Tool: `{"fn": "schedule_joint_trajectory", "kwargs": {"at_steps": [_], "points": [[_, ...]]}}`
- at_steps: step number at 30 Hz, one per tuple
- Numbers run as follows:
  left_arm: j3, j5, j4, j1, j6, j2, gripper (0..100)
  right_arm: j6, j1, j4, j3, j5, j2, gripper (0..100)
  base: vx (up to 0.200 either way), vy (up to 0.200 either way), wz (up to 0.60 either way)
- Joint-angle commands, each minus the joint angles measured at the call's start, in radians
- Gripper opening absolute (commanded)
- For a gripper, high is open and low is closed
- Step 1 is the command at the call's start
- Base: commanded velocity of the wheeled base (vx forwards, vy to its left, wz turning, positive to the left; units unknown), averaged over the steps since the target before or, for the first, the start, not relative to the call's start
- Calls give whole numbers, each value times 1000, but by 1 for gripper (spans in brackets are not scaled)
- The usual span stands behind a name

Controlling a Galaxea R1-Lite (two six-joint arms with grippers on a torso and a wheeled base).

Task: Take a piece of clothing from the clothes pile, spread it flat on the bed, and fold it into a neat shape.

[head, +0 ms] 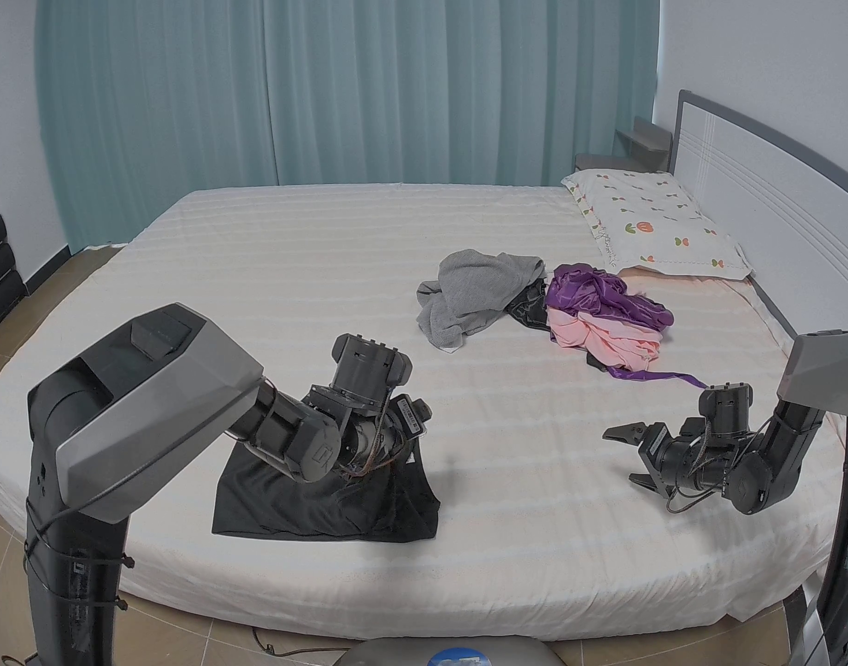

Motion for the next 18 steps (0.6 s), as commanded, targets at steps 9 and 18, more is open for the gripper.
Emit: {"fn": "schedule_joint_trajectory", "kwargs": {"at_steps": [9, 18], "points": [[171, -12, -135, 57, -48, -160, 100, -5, 1, 0, 1, 0, 1, 100, 0, 0, 0], [296, -38, -218, 163, -106, -185, 100, -8, 0, -2, 7, 0, 1, 100, 0, 0, 0]]}}
